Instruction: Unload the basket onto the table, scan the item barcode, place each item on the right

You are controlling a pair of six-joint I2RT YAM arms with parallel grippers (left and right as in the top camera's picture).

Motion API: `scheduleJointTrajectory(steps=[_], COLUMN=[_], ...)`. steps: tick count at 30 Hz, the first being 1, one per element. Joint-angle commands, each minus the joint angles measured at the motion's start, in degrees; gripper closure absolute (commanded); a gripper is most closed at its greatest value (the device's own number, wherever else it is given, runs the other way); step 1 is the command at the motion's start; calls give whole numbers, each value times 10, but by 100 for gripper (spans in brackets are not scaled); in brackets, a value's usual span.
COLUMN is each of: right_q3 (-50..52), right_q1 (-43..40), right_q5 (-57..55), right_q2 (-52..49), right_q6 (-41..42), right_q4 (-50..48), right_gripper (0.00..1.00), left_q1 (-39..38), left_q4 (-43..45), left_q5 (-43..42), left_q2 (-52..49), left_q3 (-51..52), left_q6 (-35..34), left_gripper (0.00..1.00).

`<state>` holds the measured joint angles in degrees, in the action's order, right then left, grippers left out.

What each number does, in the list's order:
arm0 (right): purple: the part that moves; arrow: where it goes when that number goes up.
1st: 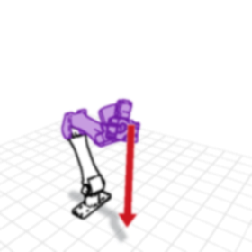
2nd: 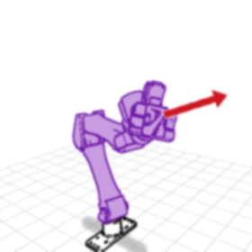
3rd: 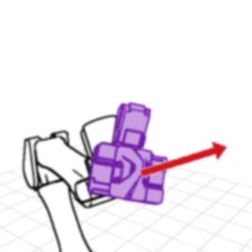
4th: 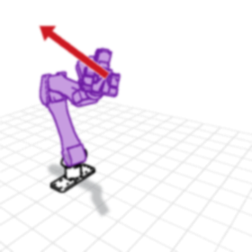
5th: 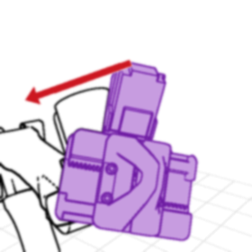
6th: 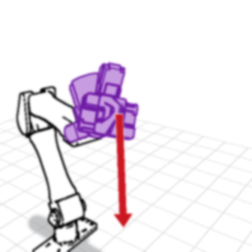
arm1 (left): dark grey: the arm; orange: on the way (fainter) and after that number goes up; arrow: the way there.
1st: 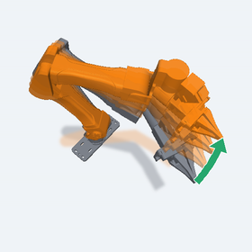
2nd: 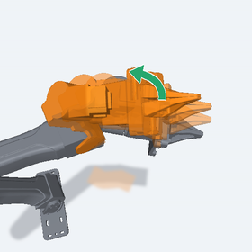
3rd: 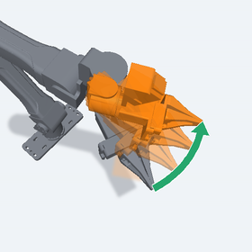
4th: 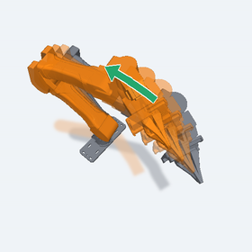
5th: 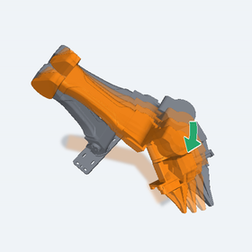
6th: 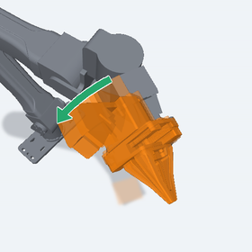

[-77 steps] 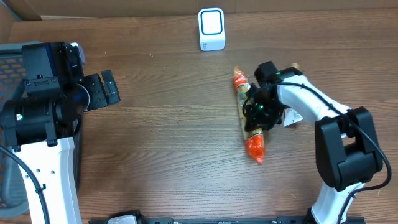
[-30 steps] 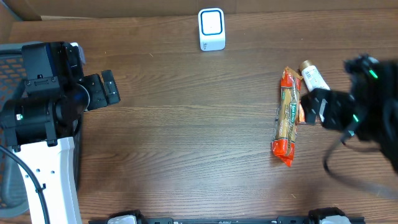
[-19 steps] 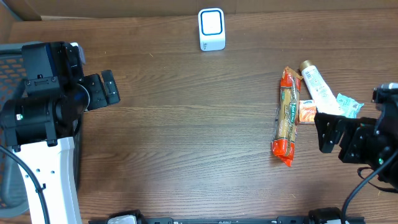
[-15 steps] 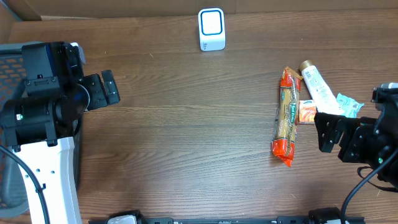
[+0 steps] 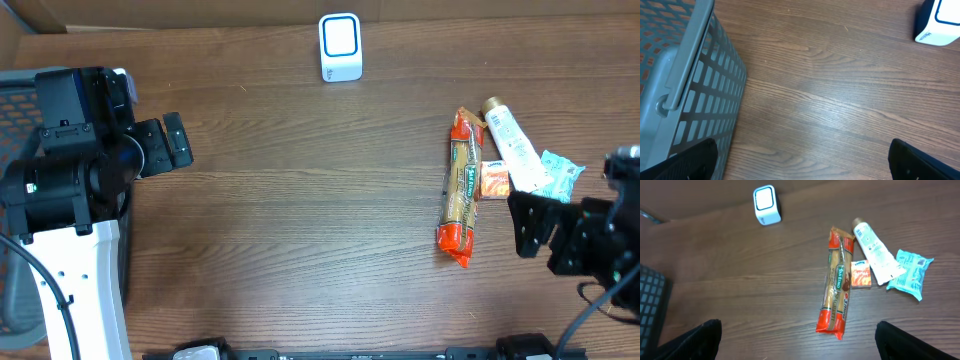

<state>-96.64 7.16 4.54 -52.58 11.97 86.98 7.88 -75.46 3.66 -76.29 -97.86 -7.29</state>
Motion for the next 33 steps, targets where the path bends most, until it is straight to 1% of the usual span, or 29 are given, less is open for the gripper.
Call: scheduleJointTrajectory(steps=[1,4,7,11,18,24,28,33], right_q3=[30,79,160,301,566,749,838,910], right_q1=[0,0,0,-1,-2,-2,-2,-2], right_q5=[-58,-90,-116,-136,-135,-135,-135,-128], right_q2=[51,92,143,216,336,418,461,496], right_q6=[-4,-4,-4,-4,-4,-2,1,3], right_q4=[-46,-111,-199,-352,-635,-822,-908,-950], right_gripper=[0,0,0,0,0,0,0,0], left_q1=[-1,-1,-1,-1,-1,-1,-1,-1], left_q4=[1,1,1,1,1,0,1,1], left_q5=[-3,-3,-3,-3,-3,-3,-3,-3], left_q2=[-2,-2,-2,-2,-2,-2,-2,-2], left_q3=[-4,-4,-4,-4,-4,-4,-4,-4], left_q6=[9,9,9,9,9,9,9,9], left_gripper=[0,0,0,0,0,0,0,0])
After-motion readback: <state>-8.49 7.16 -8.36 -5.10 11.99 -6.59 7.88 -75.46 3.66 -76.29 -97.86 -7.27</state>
